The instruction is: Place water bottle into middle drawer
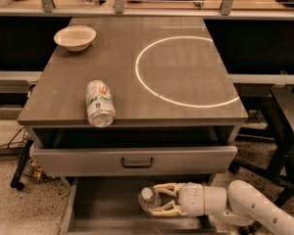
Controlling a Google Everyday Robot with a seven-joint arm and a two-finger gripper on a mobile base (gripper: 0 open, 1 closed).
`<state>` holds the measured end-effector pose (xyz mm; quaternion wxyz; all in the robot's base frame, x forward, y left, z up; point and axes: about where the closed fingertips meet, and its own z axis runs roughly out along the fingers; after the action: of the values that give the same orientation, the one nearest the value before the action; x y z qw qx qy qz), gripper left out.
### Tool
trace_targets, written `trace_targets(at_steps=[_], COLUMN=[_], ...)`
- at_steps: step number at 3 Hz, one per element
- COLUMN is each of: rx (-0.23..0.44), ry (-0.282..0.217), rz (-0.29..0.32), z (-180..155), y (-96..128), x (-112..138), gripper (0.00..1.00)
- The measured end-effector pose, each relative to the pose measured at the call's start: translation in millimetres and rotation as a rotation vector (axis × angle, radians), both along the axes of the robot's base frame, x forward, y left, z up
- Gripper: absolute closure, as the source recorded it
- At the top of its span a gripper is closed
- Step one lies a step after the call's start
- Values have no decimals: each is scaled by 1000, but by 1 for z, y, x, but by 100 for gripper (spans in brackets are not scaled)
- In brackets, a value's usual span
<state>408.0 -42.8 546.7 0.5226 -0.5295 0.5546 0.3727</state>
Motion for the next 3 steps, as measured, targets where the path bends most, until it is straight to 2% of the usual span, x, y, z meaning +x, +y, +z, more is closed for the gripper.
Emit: trace_targets(at_steps=[1,2,3], rx=[5,12,13], ry=[5,17,19], rz=[6,-1,-3], z=[-9,-15,-16], y=[5,9,9], x=[2,3,2], gripper=[28,0,0])
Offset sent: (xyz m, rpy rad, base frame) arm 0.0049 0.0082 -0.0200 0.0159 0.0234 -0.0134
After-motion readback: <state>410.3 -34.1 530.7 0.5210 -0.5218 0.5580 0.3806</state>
